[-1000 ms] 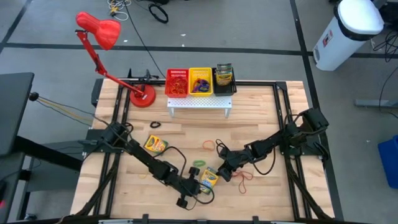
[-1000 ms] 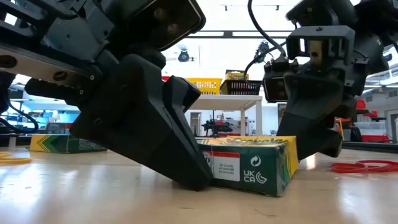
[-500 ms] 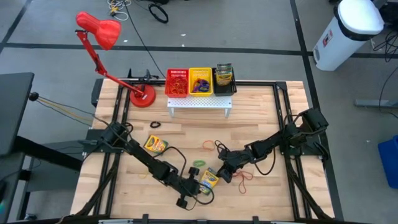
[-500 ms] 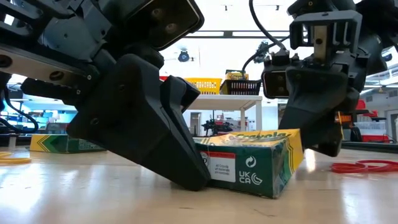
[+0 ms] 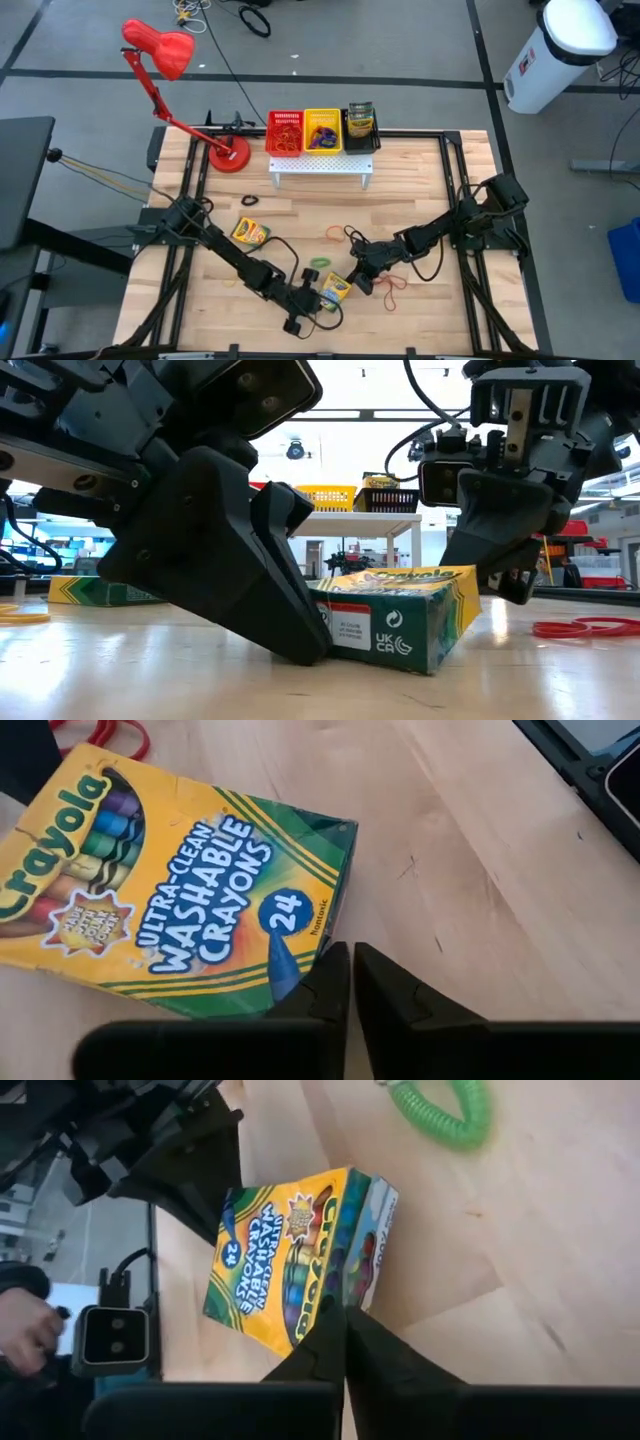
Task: Pick & Place Office Desk Supplies
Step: Put the yellow crayon box into the black bin on the shelf
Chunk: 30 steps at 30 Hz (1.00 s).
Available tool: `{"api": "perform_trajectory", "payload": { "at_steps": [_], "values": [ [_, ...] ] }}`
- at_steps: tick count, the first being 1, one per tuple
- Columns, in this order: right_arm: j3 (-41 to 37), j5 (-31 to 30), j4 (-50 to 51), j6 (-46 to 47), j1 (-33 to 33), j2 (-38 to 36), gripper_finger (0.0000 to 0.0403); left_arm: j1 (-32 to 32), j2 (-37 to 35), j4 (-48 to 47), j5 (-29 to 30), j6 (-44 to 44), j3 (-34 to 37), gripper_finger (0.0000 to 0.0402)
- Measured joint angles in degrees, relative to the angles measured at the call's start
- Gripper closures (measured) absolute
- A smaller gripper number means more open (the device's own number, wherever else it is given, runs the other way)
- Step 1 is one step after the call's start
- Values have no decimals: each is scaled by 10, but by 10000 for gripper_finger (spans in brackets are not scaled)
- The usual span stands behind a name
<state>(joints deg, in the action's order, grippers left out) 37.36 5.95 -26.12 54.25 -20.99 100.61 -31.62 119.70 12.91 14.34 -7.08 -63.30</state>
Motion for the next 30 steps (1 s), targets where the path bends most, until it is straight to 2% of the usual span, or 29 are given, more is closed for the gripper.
{"api": "perform_trajectory", "payload": {
  "at_steps": [11,20,25,30],
  "values": [
    [1,-39,25,-67,0,-41,401,-5,-50,-99,4,-36,2,271],
    [2,-94,118,-102,0,-119,402,-17,-94,-165,24,-37,0,190],
    [1,-115,168,-111,0,-160,402,-28,-111,-207,63,-32,1,182],
    [4,-121,186,-124,0,-188,402,-42,-122,-221,92,-33,1,200]
  ]
}}
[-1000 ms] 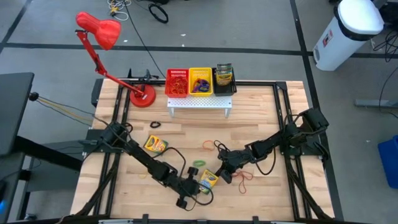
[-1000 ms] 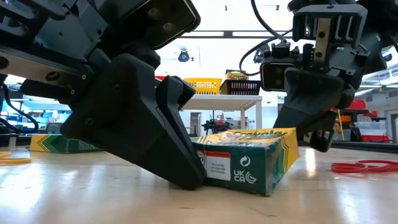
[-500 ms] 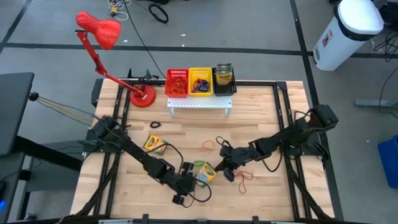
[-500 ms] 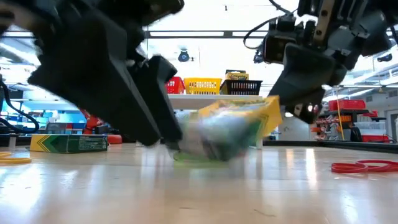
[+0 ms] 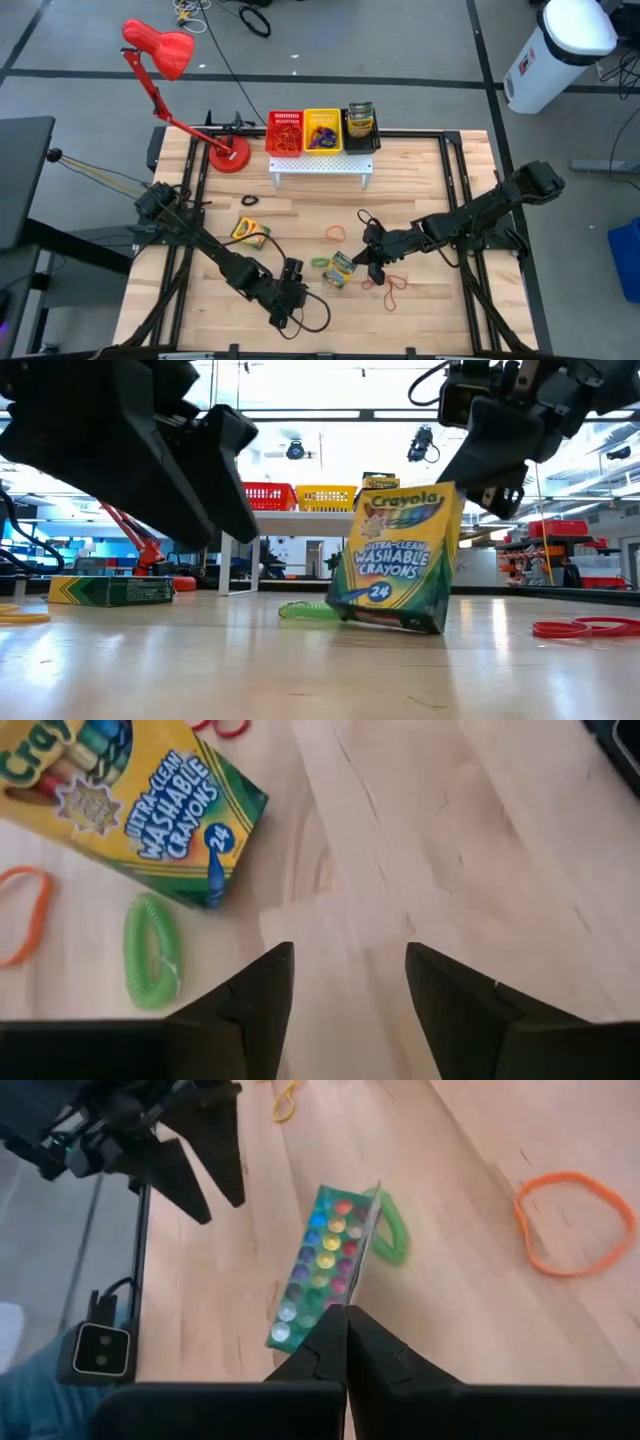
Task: Pick & Place Office Desk Supplies
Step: Put the yellow crayon box into the black bin on the shelf
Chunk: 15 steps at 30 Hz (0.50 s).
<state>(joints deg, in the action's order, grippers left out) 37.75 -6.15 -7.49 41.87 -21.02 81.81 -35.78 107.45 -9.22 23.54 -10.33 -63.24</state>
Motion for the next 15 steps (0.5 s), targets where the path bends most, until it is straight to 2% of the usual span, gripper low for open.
{"api": "perform_trajectory", "payload": {
  "at_steps": [7,15],
  "values": [
    [41,-5,53,-24,0,5,403,-10,-12,14,21,-17,29,231],
    [64,-6,83,-34,-9,4,403,-14,-39,162,21,-27,129,266]
  ]
}}
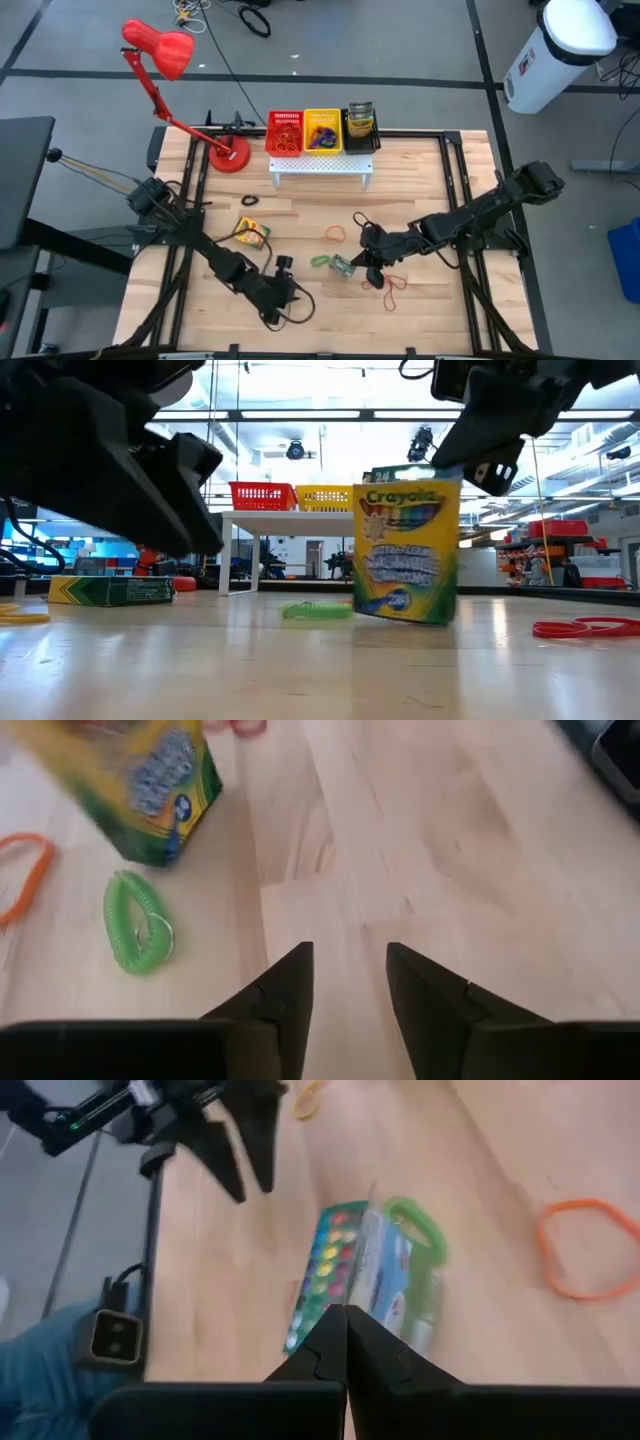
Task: Pick & Place Office Desk Supplies
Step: Put the yellow crayon box into the black bin on the shelf
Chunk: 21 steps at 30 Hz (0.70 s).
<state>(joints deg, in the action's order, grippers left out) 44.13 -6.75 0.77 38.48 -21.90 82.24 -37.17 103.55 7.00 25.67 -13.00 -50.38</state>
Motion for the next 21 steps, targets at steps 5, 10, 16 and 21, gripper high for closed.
{"api": "perform_trajectory", "payload": {
  "at_steps": [5,10,16,21],
  "values": [
    [8,-5,19,1,-16,0,403,5,-31,153,13,2,87,278],
    [13,-17,46,10,-17,0,395,23,-44,270,13,4,144,279],
    [13,-28,57,16,-13,0,371,39,-44,293,13,16,156,279],
    [13,-48,54,17,-12,0,345,43,-44,300,13,27,156,279]
  ]
}}
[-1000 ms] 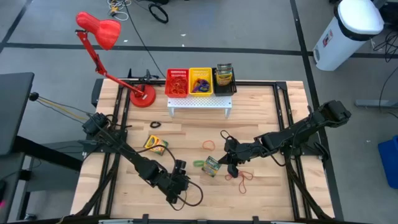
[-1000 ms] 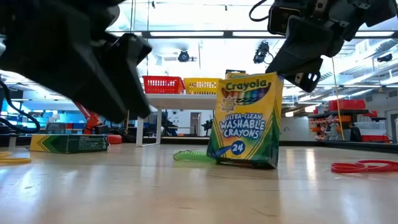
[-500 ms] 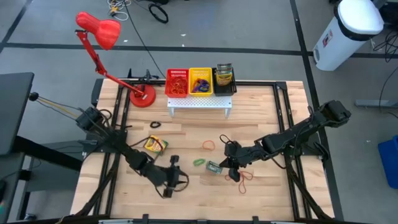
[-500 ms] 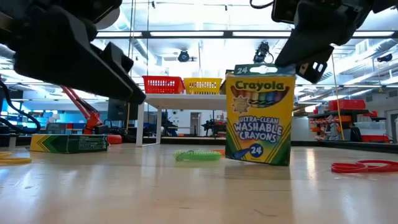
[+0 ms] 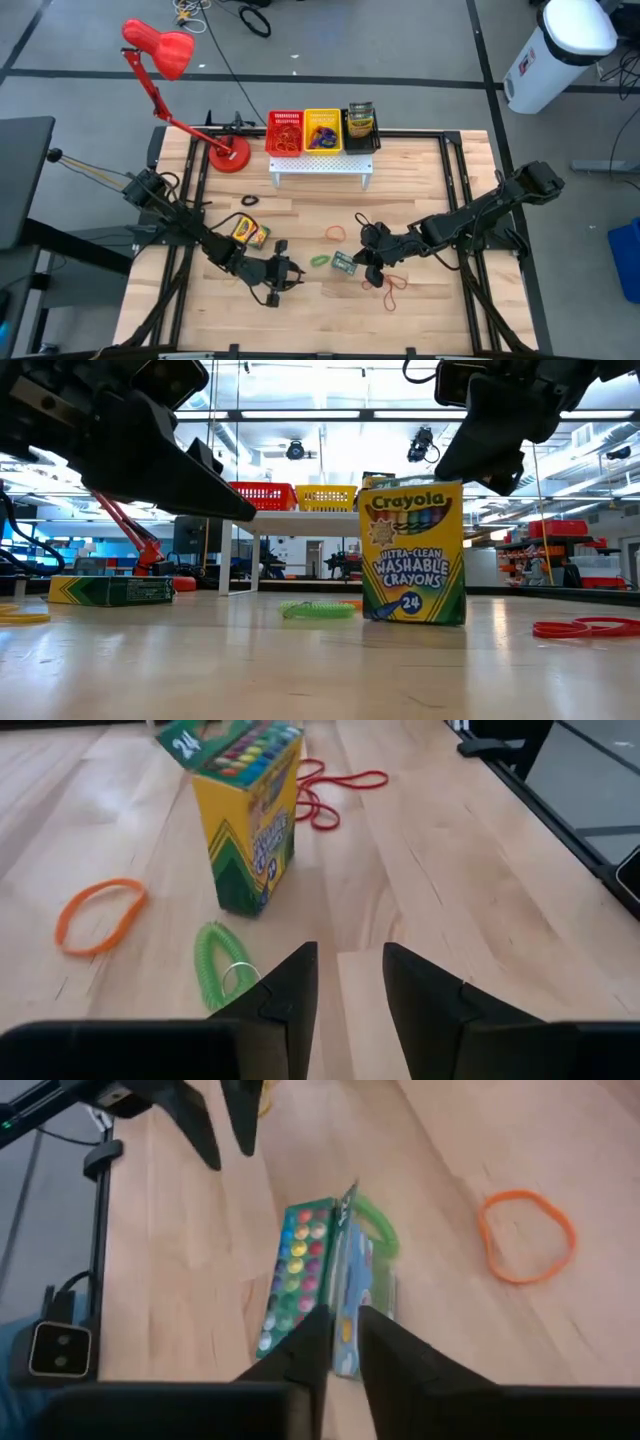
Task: Pick & Place Office Desk Supplies
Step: Put the yellow crayon box into the black bin on the shelf
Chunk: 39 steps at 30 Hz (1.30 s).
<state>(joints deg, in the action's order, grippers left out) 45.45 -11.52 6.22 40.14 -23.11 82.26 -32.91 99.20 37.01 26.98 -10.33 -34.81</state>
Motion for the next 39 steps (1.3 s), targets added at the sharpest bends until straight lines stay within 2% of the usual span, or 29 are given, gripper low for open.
{"api": "perform_trajectory", "payload": {
  "at_steps": [8,15,18,23,27,30,35,39],
  "values": [
    [29,-33,17,-8,3,0,237,0,0,3,20,1,1,279],
    [138,-30,198,-26,37,11,136,0,0,25,20,4,14,279],
    [177,-14,255,-42,56,40,109,3,0,102,19,4,54,282],
    [170,55,314,-57,104,73,77,4,0,253,18,-30,138,293],
    [135,59,332,-77,129,59,69,2,0,261,15,-70,156,298],
    [86,60,293,-92,142,34,79,1,2,254,15,-77,155,299],
    [-10,80,171,-92,171,16,118,5,2,250,15,-68,150,299],
    [-50,85,106,-92,197,16,160,15,2,241,11,-66,143,299]
  ]
}}
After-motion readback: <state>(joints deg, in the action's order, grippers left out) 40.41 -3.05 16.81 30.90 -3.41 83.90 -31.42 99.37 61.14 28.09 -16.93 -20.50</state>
